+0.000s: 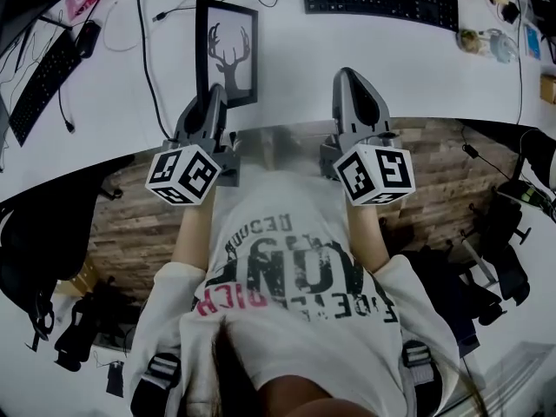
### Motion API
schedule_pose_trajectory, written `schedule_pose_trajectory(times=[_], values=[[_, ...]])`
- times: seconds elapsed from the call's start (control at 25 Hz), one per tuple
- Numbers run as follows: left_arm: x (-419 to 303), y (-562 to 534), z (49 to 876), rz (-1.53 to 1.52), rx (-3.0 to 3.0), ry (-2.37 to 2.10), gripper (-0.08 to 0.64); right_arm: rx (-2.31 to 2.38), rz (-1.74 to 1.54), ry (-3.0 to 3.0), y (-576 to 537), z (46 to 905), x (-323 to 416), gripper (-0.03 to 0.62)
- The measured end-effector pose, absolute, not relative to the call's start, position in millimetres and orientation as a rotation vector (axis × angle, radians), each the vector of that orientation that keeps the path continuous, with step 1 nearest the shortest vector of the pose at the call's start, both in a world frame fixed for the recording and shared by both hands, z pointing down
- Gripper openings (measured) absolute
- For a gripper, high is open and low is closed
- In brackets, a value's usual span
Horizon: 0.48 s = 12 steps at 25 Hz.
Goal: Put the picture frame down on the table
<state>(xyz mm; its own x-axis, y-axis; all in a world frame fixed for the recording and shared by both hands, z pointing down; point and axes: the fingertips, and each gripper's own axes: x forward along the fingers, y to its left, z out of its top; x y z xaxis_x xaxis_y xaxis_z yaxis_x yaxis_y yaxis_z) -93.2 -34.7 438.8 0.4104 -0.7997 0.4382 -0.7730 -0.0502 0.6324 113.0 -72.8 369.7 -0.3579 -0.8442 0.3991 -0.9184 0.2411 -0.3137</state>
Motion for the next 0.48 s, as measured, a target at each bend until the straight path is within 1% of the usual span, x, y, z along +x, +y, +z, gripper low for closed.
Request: schedule_pose_trajectory(times=[0.32, 0.48], values=[[-81, -37, 451, -0.021, 1.808, -1.334, 0.026, 1.694, 0.778, -2.328, -70, 378, 113, 0.001], [-64, -37, 457, 0.022, 1.835, -1.312, 0.026, 1.695, 0.790, -2.318, -67, 383, 114, 0.001]])
